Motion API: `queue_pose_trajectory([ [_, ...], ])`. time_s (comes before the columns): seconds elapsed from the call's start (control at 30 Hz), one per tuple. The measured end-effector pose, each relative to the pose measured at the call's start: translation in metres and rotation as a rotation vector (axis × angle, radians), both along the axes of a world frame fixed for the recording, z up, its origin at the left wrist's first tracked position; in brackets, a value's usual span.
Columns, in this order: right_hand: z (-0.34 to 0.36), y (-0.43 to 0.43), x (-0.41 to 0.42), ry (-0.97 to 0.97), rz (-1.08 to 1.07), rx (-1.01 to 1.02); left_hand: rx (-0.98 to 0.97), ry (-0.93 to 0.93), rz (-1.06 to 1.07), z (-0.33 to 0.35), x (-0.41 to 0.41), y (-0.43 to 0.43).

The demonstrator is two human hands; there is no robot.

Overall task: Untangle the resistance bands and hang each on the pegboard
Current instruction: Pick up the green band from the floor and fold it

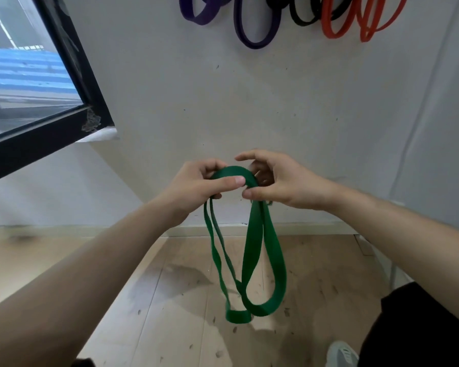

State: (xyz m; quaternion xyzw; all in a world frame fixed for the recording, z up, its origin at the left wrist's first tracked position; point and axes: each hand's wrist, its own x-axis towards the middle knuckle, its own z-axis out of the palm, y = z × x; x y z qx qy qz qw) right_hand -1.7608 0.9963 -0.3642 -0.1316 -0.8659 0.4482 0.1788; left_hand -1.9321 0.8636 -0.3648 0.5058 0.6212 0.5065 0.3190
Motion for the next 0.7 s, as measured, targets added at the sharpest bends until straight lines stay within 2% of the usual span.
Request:
queue_pose_trajectory([
  [0.13, -0.013, 0.005, 0.001, -0.078, 0.087, -0.171, 0.048, 0.042, 0.003, 0.002, 0.011, 0.001],
  [0.33, -0.043, 0.012, 0.0, -0.236, 0.095, -0.269, 0.157, -0.041, 0.077, 0.011, 0.007, -0.001],
  [0.5, -0.05, 0.012, -0.007, -0.184, 0.049, -0.317, 0.229, -0.129, 0.126, 0.017, -0.002, -0.006],
  [0.7, -0.038, 0.001, -0.02, -0.021, 0.065, -0.365, 0.214, -0.105, 0.094, 0.018, -0.002, -0.008],
])
